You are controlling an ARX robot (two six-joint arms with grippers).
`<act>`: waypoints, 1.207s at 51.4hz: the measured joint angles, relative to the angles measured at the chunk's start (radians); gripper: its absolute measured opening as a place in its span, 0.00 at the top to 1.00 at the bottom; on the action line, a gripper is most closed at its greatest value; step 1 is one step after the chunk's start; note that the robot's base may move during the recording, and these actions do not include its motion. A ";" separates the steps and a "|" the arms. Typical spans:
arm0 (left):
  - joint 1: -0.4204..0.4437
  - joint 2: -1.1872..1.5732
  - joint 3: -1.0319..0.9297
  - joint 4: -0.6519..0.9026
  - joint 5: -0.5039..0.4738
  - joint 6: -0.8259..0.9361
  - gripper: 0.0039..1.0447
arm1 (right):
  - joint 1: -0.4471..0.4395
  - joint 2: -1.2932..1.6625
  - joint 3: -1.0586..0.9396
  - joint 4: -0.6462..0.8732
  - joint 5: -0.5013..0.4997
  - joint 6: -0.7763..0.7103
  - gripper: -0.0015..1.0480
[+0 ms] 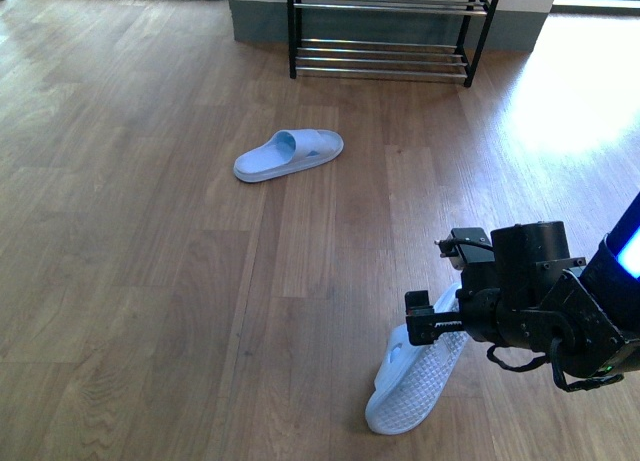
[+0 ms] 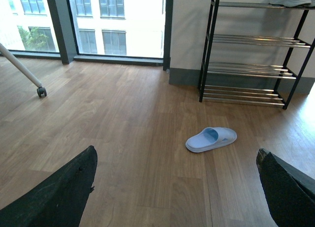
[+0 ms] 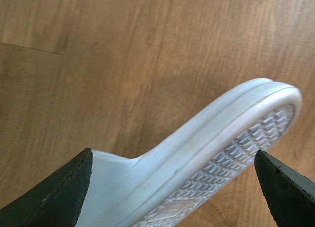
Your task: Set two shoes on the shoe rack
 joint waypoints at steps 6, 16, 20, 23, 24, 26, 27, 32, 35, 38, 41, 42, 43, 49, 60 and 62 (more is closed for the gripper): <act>0.000 0.000 0.000 0.000 0.000 0.000 0.09 | 0.004 0.022 0.011 0.013 0.049 -0.023 0.09; 0.000 0.000 0.000 0.000 0.000 0.000 0.09 | 0.007 0.067 0.014 0.012 0.104 -0.136 0.09; 0.000 0.000 0.000 0.000 0.000 0.000 0.09 | -0.026 0.071 0.007 0.005 0.117 -0.221 0.09; 0.000 0.000 0.000 0.000 0.000 0.000 0.09 | -0.064 0.064 -0.003 -0.002 0.105 -0.266 0.09; 0.000 0.000 0.000 0.000 0.000 0.000 0.09 | -0.077 0.059 -0.009 -0.003 0.105 -0.281 0.09; 0.000 0.000 0.000 0.000 0.000 0.000 0.09 | -0.114 0.053 -0.012 -0.020 0.105 -0.307 0.09; 0.000 0.000 0.000 0.000 0.000 0.000 0.09 | -0.123 0.052 -0.012 -0.027 0.103 -0.309 0.09; 0.000 0.000 0.000 0.000 0.000 0.000 0.09 | -0.175 0.039 -0.011 -0.055 0.098 -0.346 0.09; 0.000 0.000 0.000 0.000 0.000 0.000 0.09 | -0.208 0.027 -0.017 -0.064 0.098 -0.366 0.09; 0.000 0.000 0.000 0.000 0.000 0.000 0.09 | -0.228 0.014 -0.022 -0.084 0.099 -0.387 0.09; 0.000 0.000 0.000 0.000 0.000 0.000 0.09 | -0.254 -0.002 -0.029 -0.100 0.120 -0.433 0.09; 0.000 0.000 0.000 0.000 0.000 0.000 0.09 | -0.261 -0.008 -0.029 -0.117 0.134 -0.450 0.09; 0.000 0.000 0.000 0.000 0.000 0.000 0.09 | -0.269 -0.014 -0.029 -0.130 0.140 -0.467 0.09; 0.000 0.000 0.000 0.000 0.000 0.000 0.09 | -0.311 -0.051 -0.029 -0.235 0.087 -0.466 0.09; 0.000 0.000 0.000 0.000 0.000 0.000 0.09 | -0.332 -0.108 -0.077 -0.346 -0.060 -0.465 0.09; 0.000 0.000 0.000 0.000 0.000 0.000 0.09 | -0.332 -0.108 -0.087 -0.346 -0.045 -0.494 0.09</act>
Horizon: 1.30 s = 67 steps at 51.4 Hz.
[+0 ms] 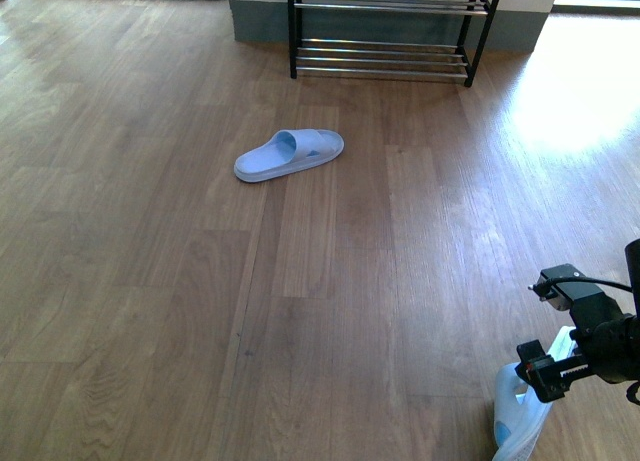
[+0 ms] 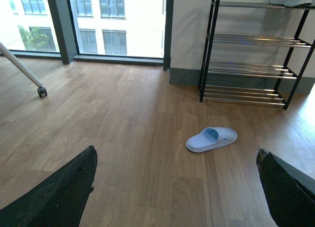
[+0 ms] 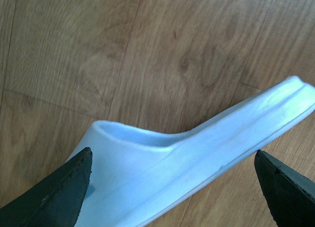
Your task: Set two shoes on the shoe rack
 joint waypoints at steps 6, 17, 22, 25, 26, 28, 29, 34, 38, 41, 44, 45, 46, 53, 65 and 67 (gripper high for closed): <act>0.000 0.000 0.000 0.000 0.000 0.000 0.09 | -0.024 -0.002 -0.021 0.006 0.056 -0.154 0.09; 0.000 0.000 0.000 0.000 0.000 0.000 0.09 | -0.100 -0.012 -0.040 -0.011 0.119 -0.352 0.09; 0.000 0.000 0.000 0.000 0.000 0.000 0.09 | -0.129 -0.025 -0.040 -0.028 0.122 -0.391 0.09; 0.000 0.000 0.000 0.000 0.000 0.000 0.09 | -0.140 -0.035 -0.040 -0.037 0.121 -0.397 0.09; 0.000 0.000 0.000 0.000 0.000 0.000 0.09 | -0.146 -0.040 -0.038 -0.045 0.120 -0.398 0.09; 0.000 0.000 0.000 0.000 0.000 0.000 0.09 | -0.155 -0.050 -0.037 -0.054 0.113 -0.397 0.09; 0.000 0.000 0.000 0.000 0.000 0.000 0.09 | -0.160 -0.055 -0.036 -0.062 0.109 -0.397 0.09; 0.000 0.000 0.000 0.000 0.000 0.000 0.09 | -0.179 -0.071 -0.030 -0.076 0.106 -0.403 0.09; 0.000 0.000 0.000 0.000 0.000 0.000 0.09 | -0.195 -0.077 -0.018 -0.081 0.120 -0.430 0.09; 0.000 0.000 0.000 0.000 0.000 0.000 0.09 | -0.206 -0.077 -0.018 -0.071 0.142 -0.459 0.09; 0.000 0.000 0.000 0.000 0.000 0.000 0.09 | -0.220 -0.073 -0.018 -0.060 0.163 -0.492 0.09; 0.000 0.000 0.000 0.000 0.000 0.000 0.09 | -0.224 -0.071 -0.017 -0.058 0.165 -0.500 0.09; 0.000 0.000 0.000 0.000 0.000 0.000 0.09 | -0.229 -0.069 -0.016 -0.056 0.167 -0.504 0.09; 0.000 0.000 0.000 0.000 0.000 0.000 0.09 | -0.261 -0.057 -0.024 -0.011 0.194 -0.581 0.09; 0.000 0.000 0.000 0.000 0.000 0.000 0.09 | -0.377 -0.037 -0.037 0.122 0.378 -0.851 0.09; 0.000 0.000 0.000 0.000 0.000 0.000 0.09 | -0.393 -0.042 -0.032 0.106 0.367 -0.886 0.09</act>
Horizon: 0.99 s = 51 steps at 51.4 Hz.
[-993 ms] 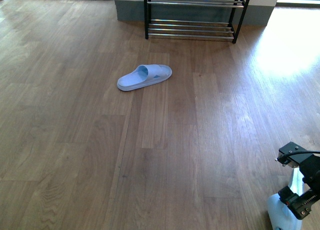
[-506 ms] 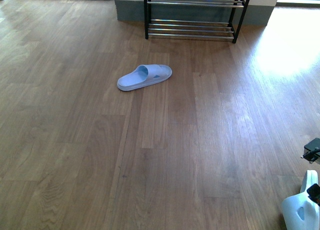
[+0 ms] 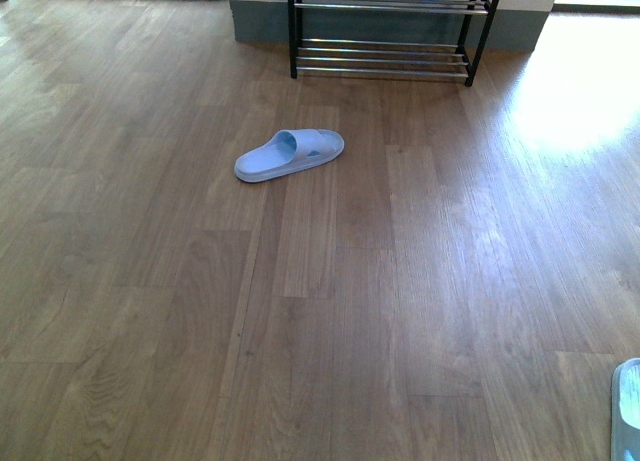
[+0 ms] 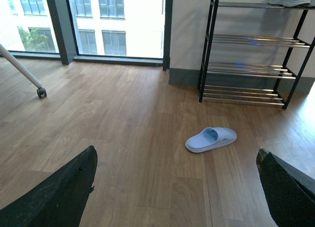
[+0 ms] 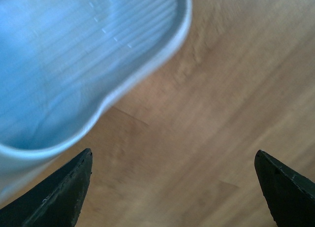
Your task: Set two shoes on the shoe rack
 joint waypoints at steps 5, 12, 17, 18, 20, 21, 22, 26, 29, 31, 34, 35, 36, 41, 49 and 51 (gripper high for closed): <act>0.000 0.000 0.000 0.000 0.000 0.000 0.09 | 0.030 -0.086 -0.020 -0.121 -0.285 0.131 0.09; 0.000 0.000 0.000 0.000 0.000 0.000 0.09 | 0.152 -0.234 -0.080 -0.213 -0.641 0.310 0.09; 0.000 0.000 0.000 0.000 0.000 0.000 0.09 | 0.185 -0.209 -0.102 -0.192 -0.597 0.277 0.09; 0.000 0.000 0.000 0.000 0.000 0.000 0.09 | 0.187 -0.191 -0.108 -0.177 -0.579 0.257 0.09; 0.000 0.000 0.000 0.000 0.000 0.000 0.09 | 0.187 -0.151 -0.118 -0.159 -0.538 0.223 0.09; 0.000 0.000 0.000 0.000 0.000 0.000 0.09 | 0.185 -0.127 -0.122 -0.146 -0.515 0.201 0.09; 0.000 0.000 0.000 0.000 0.000 0.000 0.09 | 0.183 -0.105 -0.127 -0.133 -0.497 0.183 0.09; 0.000 0.000 0.000 0.000 0.000 0.000 0.09 | 0.167 -0.038 -0.138 -0.094 -0.438 0.109 0.09; 0.000 0.000 0.000 0.000 0.000 0.000 0.09 | 0.158 0.003 -0.142 -0.058 -0.408 0.065 0.09; 0.000 0.000 0.000 0.000 0.000 0.000 0.09 | 0.151 0.032 -0.142 -0.036 -0.393 0.034 0.09; 0.000 0.000 0.000 0.000 0.000 0.000 0.09 | 0.140 0.069 -0.141 -0.019 -0.384 0.003 0.09; 0.000 0.000 0.000 0.000 0.000 0.000 0.09 | 0.138 0.076 -0.141 -0.016 -0.384 -0.004 0.09; 0.000 0.000 0.000 0.000 0.000 0.000 0.09 | 0.135 0.086 -0.141 -0.010 -0.384 -0.008 0.09; 0.000 0.000 0.000 0.000 0.000 0.000 0.09 | 0.116 0.114 -0.137 0.002 -0.383 -0.031 0.09; 0.000 0.000 0.000 0.000 0.000 0.000 0.09 | 0.067 0.120 -0.101 -0.018 -0.352 -0.065 0.09; 0.000 0.000 0.000 0.000 0.000 0.000 0.09 | 0.054 0.120 -0.091 -0.027 -0.341 -0.076 0.09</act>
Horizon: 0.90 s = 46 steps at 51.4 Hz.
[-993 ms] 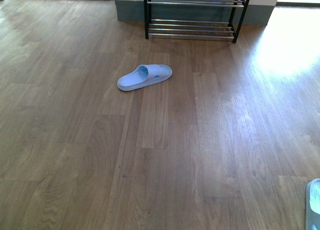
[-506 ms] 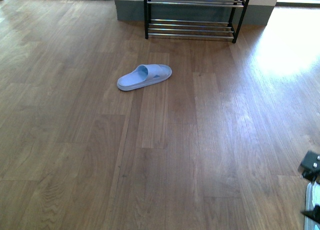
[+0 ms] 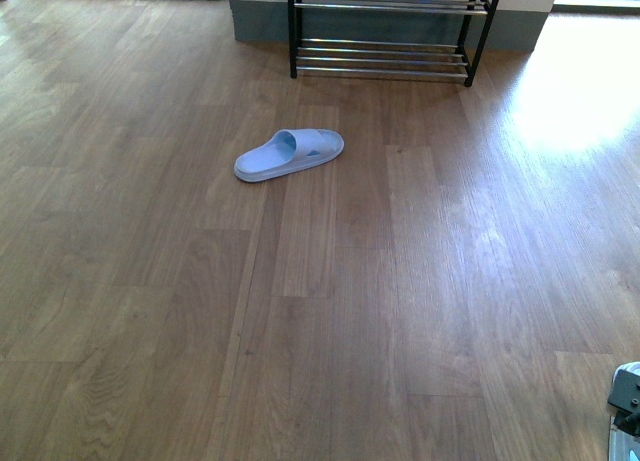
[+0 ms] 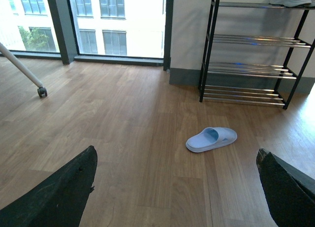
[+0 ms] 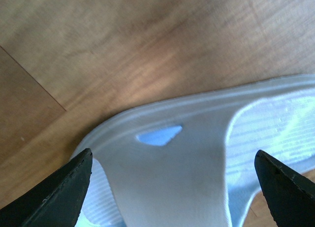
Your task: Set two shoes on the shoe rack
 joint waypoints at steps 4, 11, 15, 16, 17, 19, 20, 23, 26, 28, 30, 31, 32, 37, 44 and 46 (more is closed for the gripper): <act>0.000 0.000 0.000 0.000 0.000 0.000 0.09 | -0.028 0.002 0.016 -0.018 0.029 -0.031 0.09; 0.000 0.000 0.000 0.000 0.000 0.000 0.09 | -0.089 0.034 0.045 -0.028 0.083 -0.095 0.09; 0.000 0.000 0.000 0.000 0.000 0.000 0.09 | -0.105 0.055 0.045 -0.026 0.090 -0.118 0.09; 0.000 0.000 0.000 0.000 0.000 0.000 0.09 | -0.105 0.058 0.045 -0.026 0.090 -0.119 0.09; 0.000 0.000 0.000 0.000 0.000 0.000 0.09 | -0.107 0.064 0.046 -0.026 0.093 -0.122 0.09; 0.000 0.000 0.000 0.000 0.000 0.000 0.09 | -0.107 0.072 0.046 -0.023 0.092 -0.122 0.13; 0.000 0.000 0.000 0.000 0.000 0.000 0.09 | -0.107 0.073 0.046 -0.023 0.092 -0.122 0.14; 0.000 0.000 0.000 0.000 0.000 0.000 0.09 | -0.107 0.076 0.047 -0.023 0.092 -0.121 0.22; 0.000 0.000 0.000 0.000 0.000 0.000 0.09 | -0.105 0.076 0.050 -0.031 0.086 -0.111 0.30; 0.000 0.000 0.000 0.000 0.000 0.000 0.09 | -0.103 0.076 0.052 -0.038 0.084 -0.098 0.34; 0.000 0.000 0.000 0.000 0.000 0.000 0.09 | -0.101 0.076 0.055 -0.050 0.082 -0.080 0.38; 0.000 0.000 0.000 0.000 0.000 0.000 0.09 | -0.100 0.076 0.056 -0.054 0.079 -0.074 0.39; 0.000 0.000 0.000 0.000 0.000 0.000 0.09 | -0.098 0.076 0.059 -0.059 0.074 -0.058 0.42; 0.000 0.000 0.000 0.000 0.000 0.000 0.09 | -0.091 0.076 0.069 -0.074 0.061 0.006 0.51; 0.000 0.000 0.000 0.000 0.000 0.000 0.09 | -0.076 0.076 0.094 -0.101 0.010 0.200 0.69; 0.000 0.000 0.000 0.000 0.000 0.000 0.09 | -0.072 0.075 0.102 -0.101 -0.003 0.256 0.74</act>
